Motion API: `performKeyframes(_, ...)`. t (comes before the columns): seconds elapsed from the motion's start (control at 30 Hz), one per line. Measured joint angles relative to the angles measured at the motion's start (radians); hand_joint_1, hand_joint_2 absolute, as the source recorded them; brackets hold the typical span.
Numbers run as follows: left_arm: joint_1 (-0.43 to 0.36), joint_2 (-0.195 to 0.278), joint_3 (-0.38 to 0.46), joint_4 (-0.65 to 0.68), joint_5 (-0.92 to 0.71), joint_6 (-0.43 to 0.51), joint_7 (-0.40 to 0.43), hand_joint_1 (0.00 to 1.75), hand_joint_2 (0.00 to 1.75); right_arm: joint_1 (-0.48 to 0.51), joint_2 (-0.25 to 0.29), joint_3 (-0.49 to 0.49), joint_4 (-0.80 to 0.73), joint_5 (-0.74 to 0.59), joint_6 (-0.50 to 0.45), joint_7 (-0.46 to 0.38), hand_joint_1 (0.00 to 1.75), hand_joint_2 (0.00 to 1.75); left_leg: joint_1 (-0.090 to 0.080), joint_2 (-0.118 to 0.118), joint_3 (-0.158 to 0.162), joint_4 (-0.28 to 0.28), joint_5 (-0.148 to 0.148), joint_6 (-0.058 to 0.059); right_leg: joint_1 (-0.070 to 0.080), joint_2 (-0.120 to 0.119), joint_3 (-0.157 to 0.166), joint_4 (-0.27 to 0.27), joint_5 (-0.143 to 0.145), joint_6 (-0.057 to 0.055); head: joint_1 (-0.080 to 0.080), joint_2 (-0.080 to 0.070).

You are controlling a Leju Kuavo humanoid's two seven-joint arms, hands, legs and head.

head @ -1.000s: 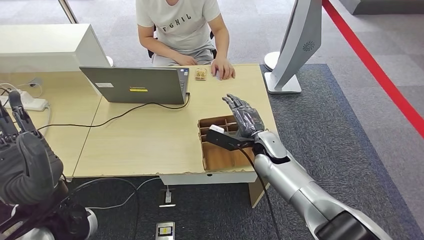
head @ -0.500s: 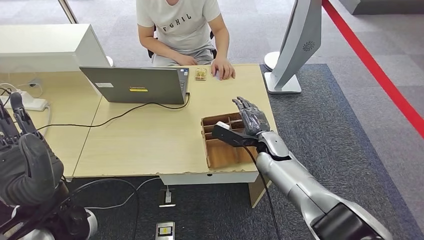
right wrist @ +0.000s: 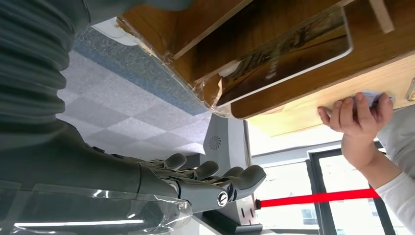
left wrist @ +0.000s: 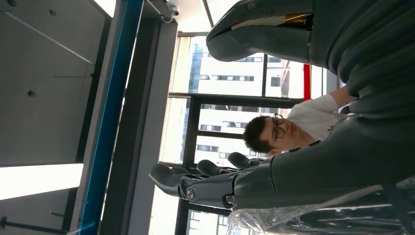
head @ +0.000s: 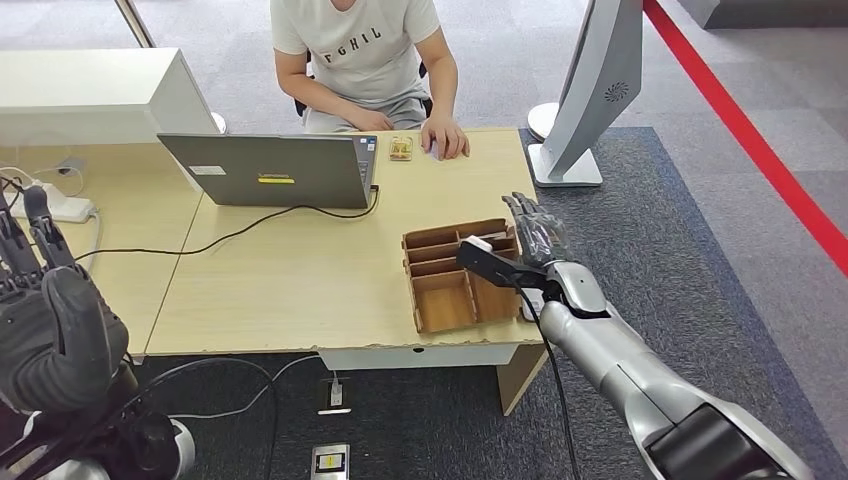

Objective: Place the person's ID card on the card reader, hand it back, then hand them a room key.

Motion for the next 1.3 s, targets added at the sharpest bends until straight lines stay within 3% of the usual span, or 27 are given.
performKeyframes(0.37, -0.001, 0.003, 0.000, 0.000, 0.013, 0.000, -0.002, 0.00, 1.75, 0.004, -0.030, -0.003, -0.036, -0.038, 0.004, -0.006, 0.00, 1.75, 0.000, 0.000, 0.000, 0.000, 0.000, 0.000, 0.000, 0.000, 0.000, 0.000, 0.000, 0.000, 0.000, 0.000)
performKeyframes(0.97, 0.001, 0.005, 0.001, 0.000, 0.027, 0.000, -0.025, 0.00, 1.75, 0.058, -0.119, -0.006, -0.328, -0.086, 0.112, 0.059, 0.00, 1.75, 0.000, 0.000, 0.000, 0.000, 0.000, 0.000, 0.000, 0.000, 0.000, 0.000, 0.000, 0.000, 0.000, 0.000)
performKeyframes(1.17, 0.001, 0.005, 0.002, 0.000, 0.024, 0.000, -0.026, 0.00, 1.75, 0.064, -0.122, 0.002, -0.333, -0.093, 0.113, 0.048, 0.19, 1.75, 0.000, 0.000, 0.000, 0.000, 0.000, 0.000, 0.000, 0.000, 0.000, 0.000, 0.000, 0.000, 0.000, 0.000)
performKeyframes(1.3, 0.001, 0.005, 0.002, 0.000, 0.024, 0.000, -0.026, 0.00, 1.75, 0.069, -0.118, 0.008, -0.332, -0.093, 0.113, 0.041, 0.20, 1.75, 0.000, 0.000, 0.000, 0.000, 0.000, 0.000, 0.000, 0.000, 0.000, 0.000, 0.000, 0.000, 0.000, 0.000)
